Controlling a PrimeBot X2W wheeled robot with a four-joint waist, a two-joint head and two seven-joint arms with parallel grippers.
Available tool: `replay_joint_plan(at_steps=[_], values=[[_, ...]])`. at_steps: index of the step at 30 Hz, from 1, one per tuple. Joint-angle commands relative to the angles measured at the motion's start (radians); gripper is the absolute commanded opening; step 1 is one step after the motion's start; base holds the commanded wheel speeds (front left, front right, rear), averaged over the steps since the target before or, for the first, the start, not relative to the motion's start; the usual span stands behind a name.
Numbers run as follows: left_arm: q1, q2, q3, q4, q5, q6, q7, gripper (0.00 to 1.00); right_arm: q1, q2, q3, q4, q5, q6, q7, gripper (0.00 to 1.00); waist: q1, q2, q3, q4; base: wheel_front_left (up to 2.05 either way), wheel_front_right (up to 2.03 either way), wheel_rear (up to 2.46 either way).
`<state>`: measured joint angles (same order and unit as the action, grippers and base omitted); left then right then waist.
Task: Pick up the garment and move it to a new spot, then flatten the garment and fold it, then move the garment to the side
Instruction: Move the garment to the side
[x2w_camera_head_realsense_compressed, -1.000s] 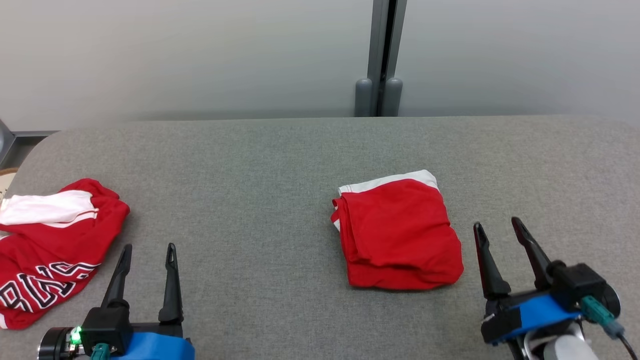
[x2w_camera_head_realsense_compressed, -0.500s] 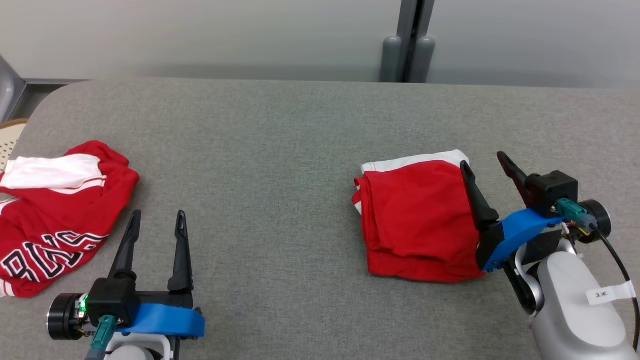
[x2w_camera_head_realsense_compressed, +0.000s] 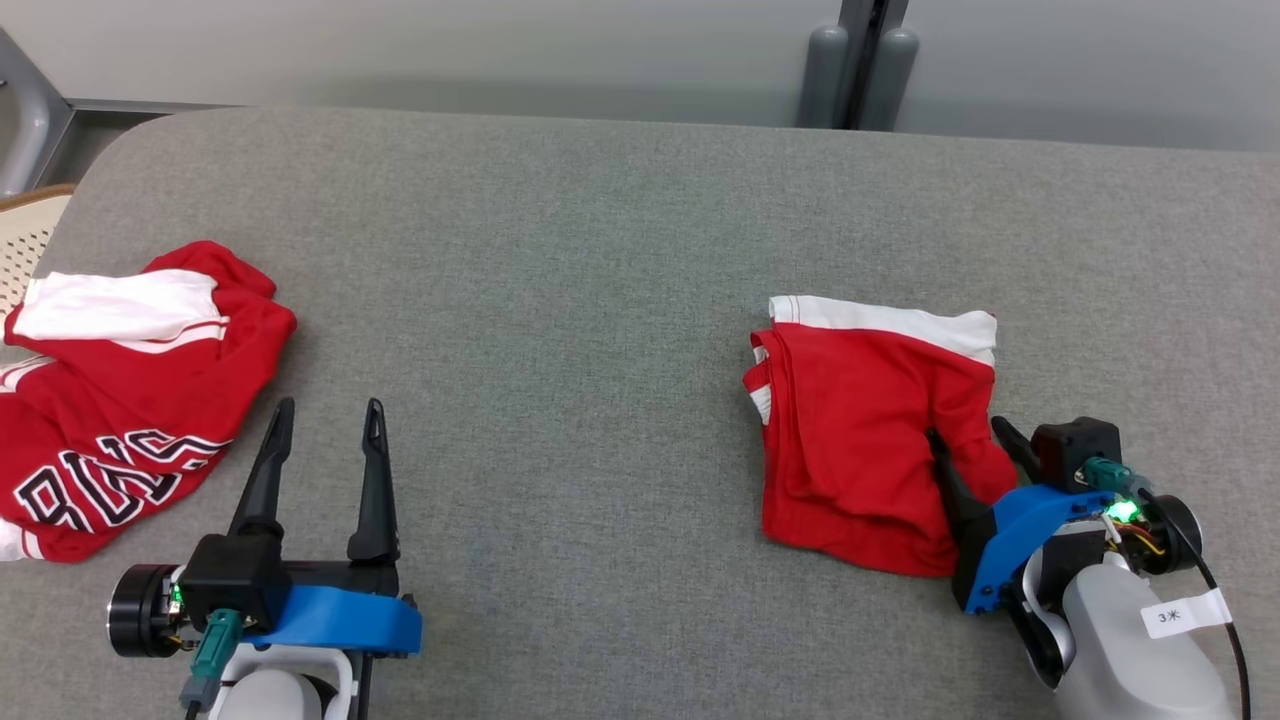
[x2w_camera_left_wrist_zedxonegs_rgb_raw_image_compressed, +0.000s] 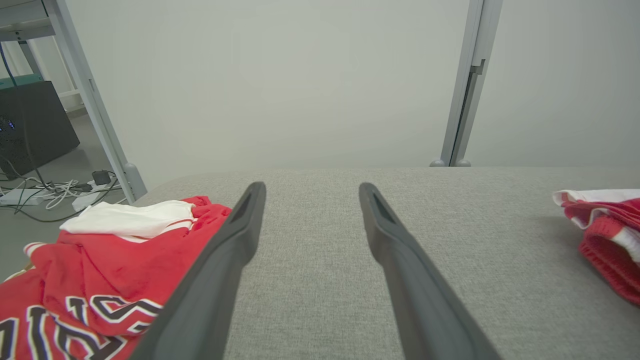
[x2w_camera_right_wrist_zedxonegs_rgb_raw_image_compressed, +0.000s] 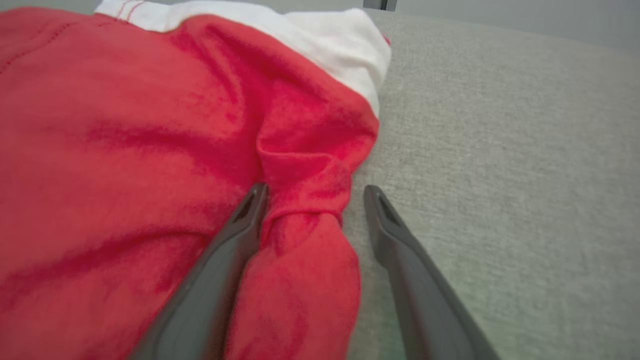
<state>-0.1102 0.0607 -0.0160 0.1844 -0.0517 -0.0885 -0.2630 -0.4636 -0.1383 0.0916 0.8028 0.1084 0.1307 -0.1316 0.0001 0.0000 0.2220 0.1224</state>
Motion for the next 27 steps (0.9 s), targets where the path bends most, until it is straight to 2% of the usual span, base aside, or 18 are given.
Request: replay_joint_plan(at_steps=[1,2,3,5,14,22,27], values=[[-0.017,0.000,-0.005,0.002,-0.006,0.000,-0.002,1.00,-0.006,0.005,0.008,0.027,0.006,0.000,0.005,1.00,-0.0001,0.0000,0.001,0.003,0.00,0.00,0.00],[-0.019,-0.001,-0.007,0.002,-0.007,0.000,-0.002,1.00,-0.008,0.012,0.014,0.045,0.014,0.000,0.006,1.00,-0.0001,0.0000,0.001,0.004,0.00,0.00,0.00],[-0.020,-0.002,-0.008,0.003,-0.008,0.001,-0.002,1.00,-0.011,0.018,0.022,0.059,0.023,0.000,0.003,0.82,-0.0001,0.0000,0.001,0.005,0.00,0.00,0.00],[-0.020,-0.003,-0.008,0.003,-0.010,0.005,-0.002,1.00,-0.017,0.025,0.037,0.077,0.034,0.000,-0.008,0.00,-0.0001,0.0000,0.000,0.002,0.00,0.00,0.00],[-0.039,-0.007,0.001,-0.017,-0.019,0.011,-0.002,1.00,-0.088,-0.045,0.070,0.066,0.060,0.000,-0.097,0.00,-0.0001,0.0000,0.021,-0.074,0.00,0.00,0.00],[-0.088,0.002,0.011,-0.042,-0.006,0.003,-0.002,1.00,-0.129,-0.134,0.065,0.019,0.082,0.000,-0.119,0.00,-0.0001,0.0000,0.097,-0.186,0.00,0.00,0.00],[-0.129,0.015,0.012,-0.054,0.004,-0.005,-0.002,1.00,-0.143,-0.176,0.058,-0.022,0.084,0.000,-0.127,0.00,-0.0001,0.0000,0.146,-0.234,0.00,0.00,0.00]])
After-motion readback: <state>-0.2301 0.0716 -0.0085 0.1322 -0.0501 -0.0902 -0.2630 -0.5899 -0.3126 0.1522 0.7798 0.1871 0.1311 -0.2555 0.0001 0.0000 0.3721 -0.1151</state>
